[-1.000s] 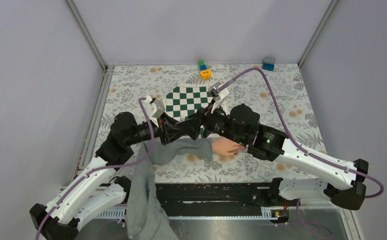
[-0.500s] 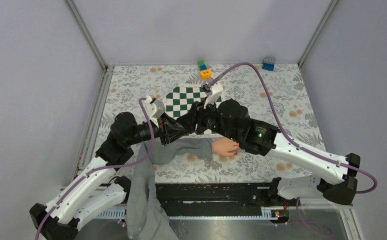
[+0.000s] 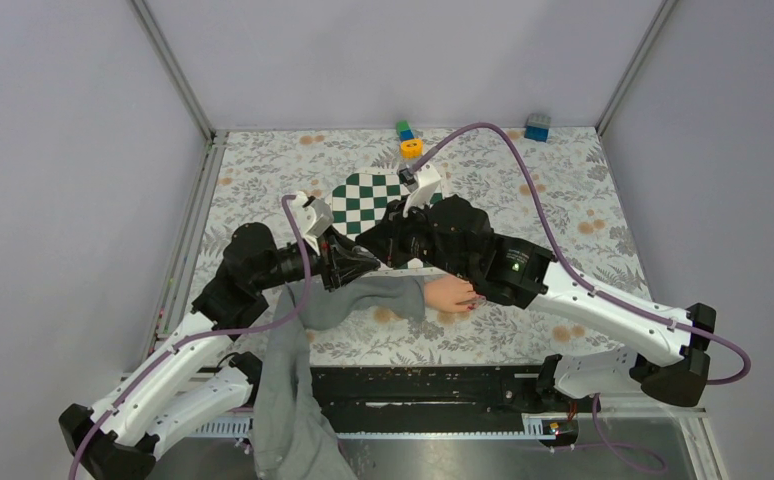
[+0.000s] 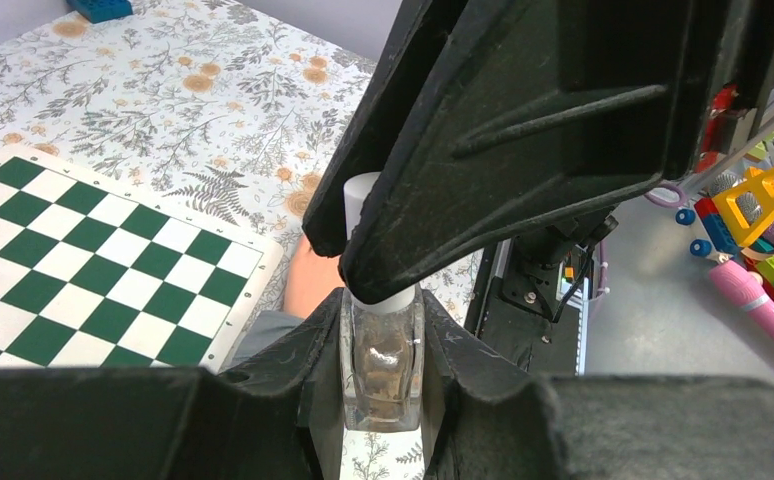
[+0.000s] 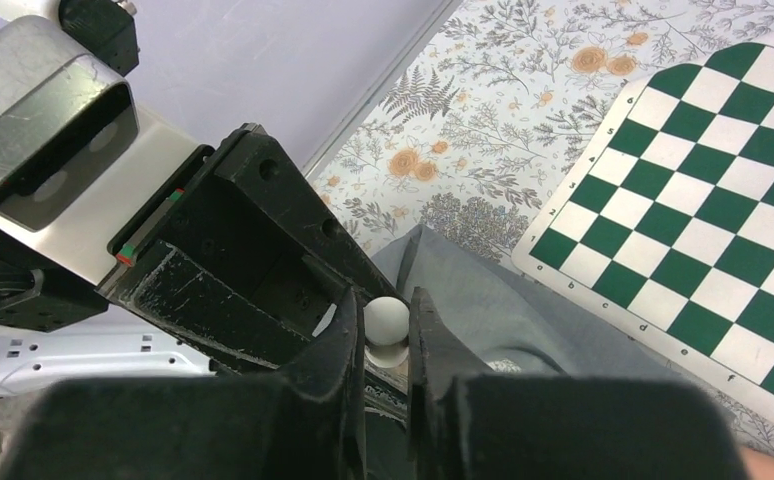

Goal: Paint the nails
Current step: Unscrew the nail polish bottle.

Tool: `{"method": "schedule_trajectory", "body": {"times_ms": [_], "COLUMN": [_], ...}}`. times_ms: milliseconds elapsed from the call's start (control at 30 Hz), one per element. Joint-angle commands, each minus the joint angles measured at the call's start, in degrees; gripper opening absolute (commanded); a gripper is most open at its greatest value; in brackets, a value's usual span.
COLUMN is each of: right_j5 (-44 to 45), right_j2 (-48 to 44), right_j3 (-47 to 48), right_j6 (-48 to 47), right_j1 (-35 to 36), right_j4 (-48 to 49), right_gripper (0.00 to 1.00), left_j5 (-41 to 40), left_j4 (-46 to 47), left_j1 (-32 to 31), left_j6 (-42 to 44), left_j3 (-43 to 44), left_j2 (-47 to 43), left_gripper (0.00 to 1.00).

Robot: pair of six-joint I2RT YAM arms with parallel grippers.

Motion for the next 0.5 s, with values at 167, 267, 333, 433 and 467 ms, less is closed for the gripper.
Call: {"method": "schedule_trajectory", "body": {"times_ms": [167,267,333,433,467], "right_j5": [-5.2,-8.3,-11.0,-15.7,-17.4], "right_j2": [-1.9,-3.4,-4.4,-5.7,-6.1], "right_j3": [-0.7,-2.5,-3.7,-5.3,-5.7], "right_j6": [-3.0,-4.1,-4.7,-5.7,-5.9], "right_j1": [0.3,0.2,0.2,0.1,0.1], "right_j4": [2.4,4.2,5.7,8.1,8.6], "right_gripper": [0.0,0.0,0.0,0.0,0.0], "left_j5": [5.4,8.7,11.0,14.8,16.0], "left_j4": [5.1,6.8,8.2,11.1,12.4], "left_j1": [-0.3,-0.3,-0.3,-0.2,-0.2], "left_j6": [-0.4,-1.4,-2.2,-3.8,-4.6], "left_j3": [2.5,2.5,2.2,1.6,1.3], "left_j2": [0.5,1.0,1.1,1.3,1.3], "left_gripper": [0.0,0.0,0.0,0.0,0.0]}}
